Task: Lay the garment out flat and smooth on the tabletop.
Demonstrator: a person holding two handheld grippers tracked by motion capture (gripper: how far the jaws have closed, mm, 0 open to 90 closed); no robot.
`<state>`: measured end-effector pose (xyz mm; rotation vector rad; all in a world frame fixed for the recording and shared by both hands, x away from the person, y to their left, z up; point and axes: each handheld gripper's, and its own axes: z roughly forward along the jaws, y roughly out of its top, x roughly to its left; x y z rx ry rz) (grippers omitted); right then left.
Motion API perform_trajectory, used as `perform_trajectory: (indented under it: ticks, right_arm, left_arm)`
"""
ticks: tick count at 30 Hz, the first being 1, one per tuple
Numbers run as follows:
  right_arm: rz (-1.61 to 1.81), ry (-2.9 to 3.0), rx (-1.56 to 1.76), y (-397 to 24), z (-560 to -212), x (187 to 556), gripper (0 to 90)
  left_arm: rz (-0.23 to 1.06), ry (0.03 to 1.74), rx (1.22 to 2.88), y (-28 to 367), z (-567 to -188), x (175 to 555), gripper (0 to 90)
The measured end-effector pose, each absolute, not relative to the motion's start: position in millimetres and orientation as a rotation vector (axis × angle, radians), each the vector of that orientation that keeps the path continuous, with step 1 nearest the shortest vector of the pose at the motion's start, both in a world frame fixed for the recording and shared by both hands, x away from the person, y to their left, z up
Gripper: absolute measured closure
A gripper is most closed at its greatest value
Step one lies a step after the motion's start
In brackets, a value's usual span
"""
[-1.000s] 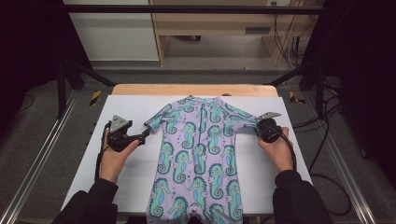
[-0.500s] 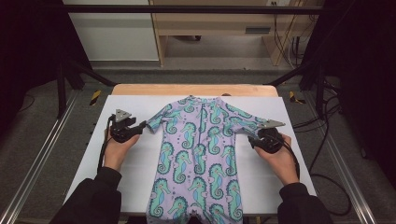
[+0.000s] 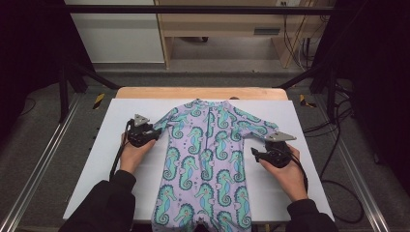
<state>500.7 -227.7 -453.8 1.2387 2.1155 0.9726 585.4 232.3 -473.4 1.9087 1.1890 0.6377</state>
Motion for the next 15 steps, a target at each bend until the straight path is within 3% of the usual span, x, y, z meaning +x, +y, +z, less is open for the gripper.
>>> perform_trajectory:
  ticks: [2, 7, 15]
  right_arm:
    - [0.979, 2.115, 1.244, -228, -456, 498, 36.9]
    - [0.983, 2.108, 1.251, -230, -457, 496, 37.3]
    - [0.993, 2.103, 1.257, -232, -456, 495, 37.6]
  left_arm:
    - [0.634, 1.199, 1.914, 231, -474, 587, 66.7]
    - [0.65, 1.194, 1.916, 229, -473, 592, 84.7]
    - [0.752, 1.195, 1.901, 238, -460, 601, 85.6]
